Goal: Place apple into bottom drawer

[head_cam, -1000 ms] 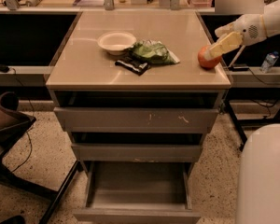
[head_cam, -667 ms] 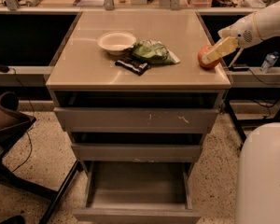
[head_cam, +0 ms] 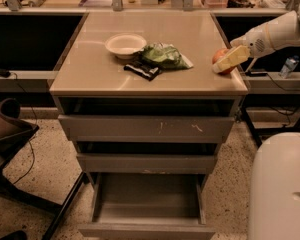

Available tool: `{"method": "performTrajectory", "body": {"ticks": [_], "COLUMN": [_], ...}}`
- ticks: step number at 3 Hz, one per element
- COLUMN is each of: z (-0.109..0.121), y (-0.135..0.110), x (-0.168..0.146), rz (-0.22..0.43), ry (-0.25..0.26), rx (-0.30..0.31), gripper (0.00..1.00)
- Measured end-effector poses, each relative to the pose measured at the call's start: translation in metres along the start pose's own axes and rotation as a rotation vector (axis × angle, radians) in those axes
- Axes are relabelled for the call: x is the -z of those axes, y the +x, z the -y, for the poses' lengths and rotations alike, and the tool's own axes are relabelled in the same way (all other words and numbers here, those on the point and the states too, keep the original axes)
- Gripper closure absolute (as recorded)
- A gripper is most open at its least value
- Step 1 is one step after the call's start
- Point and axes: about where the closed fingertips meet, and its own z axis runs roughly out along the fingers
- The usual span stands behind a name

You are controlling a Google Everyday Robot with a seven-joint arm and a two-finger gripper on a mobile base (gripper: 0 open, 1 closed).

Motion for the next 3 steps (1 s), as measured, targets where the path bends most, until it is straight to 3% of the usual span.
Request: {"method": "performTrajectory", "body": {"ticks": [1, 2, 3], "z": [-0.0021, -0.0019, -0.0019], "y": [0.0158, 0.0168, 0.0168], "x": [-0.0245, -0.0261, -0.0261], "rz": [-0.008, -0.009, -0.009], "ry": [-0.057, -0.059, -0.059], "rx": [-0.056, -0.058, -0.058], "gripper": [0.0, 0.0, 0.19]}}
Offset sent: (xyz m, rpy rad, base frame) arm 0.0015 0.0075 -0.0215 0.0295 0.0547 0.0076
